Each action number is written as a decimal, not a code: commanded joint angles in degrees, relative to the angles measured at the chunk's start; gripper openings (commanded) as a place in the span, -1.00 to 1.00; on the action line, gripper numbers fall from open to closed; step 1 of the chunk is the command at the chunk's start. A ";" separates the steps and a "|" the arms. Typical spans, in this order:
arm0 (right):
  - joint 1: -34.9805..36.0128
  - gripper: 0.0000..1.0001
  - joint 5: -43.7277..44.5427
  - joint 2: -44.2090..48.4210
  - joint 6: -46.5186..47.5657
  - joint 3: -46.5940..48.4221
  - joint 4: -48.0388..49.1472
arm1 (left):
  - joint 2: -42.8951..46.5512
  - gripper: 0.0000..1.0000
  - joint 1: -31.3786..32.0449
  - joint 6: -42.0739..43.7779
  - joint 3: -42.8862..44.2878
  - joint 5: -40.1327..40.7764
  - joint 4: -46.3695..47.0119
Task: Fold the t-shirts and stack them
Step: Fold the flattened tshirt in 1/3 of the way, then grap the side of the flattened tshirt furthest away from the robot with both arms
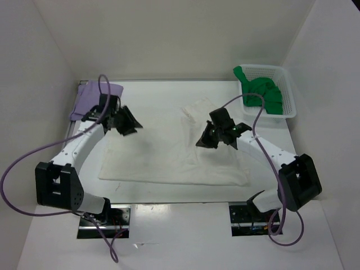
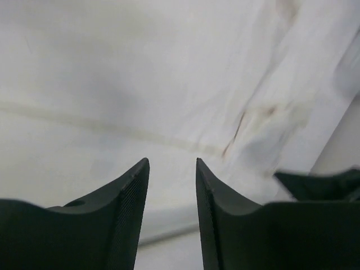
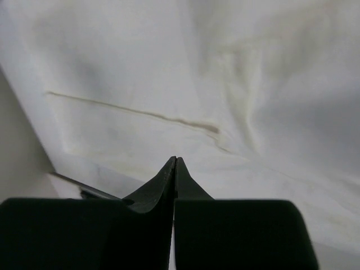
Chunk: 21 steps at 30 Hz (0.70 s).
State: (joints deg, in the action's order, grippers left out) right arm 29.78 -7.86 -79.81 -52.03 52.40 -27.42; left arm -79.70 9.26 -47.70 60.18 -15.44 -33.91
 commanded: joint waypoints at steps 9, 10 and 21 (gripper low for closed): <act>-2.80 -1.00 -5.68 -9.75 10.45 12.37 7.82 | -32.34 -0.60 -13.99 9.28 29.35 21.95 10.89; -2.80 -1.00 -6.29 -10.45 11.15 12.37 7.82 | -35.67 -0.53 -14.00 9.90 31.47 21.95 10.88; -3.33 -1.00 -7.61 -11.68 12.21 12.90 8.44 | -46.59 -0.24 -14.62 12.72 40.46 26.52 7.98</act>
State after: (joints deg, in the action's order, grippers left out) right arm 27.09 -14.83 -91.31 -41.71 62.11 -21.41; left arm -124.79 -5.69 -37.21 99.44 9.19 -25.47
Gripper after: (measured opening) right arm 0.001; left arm 0.380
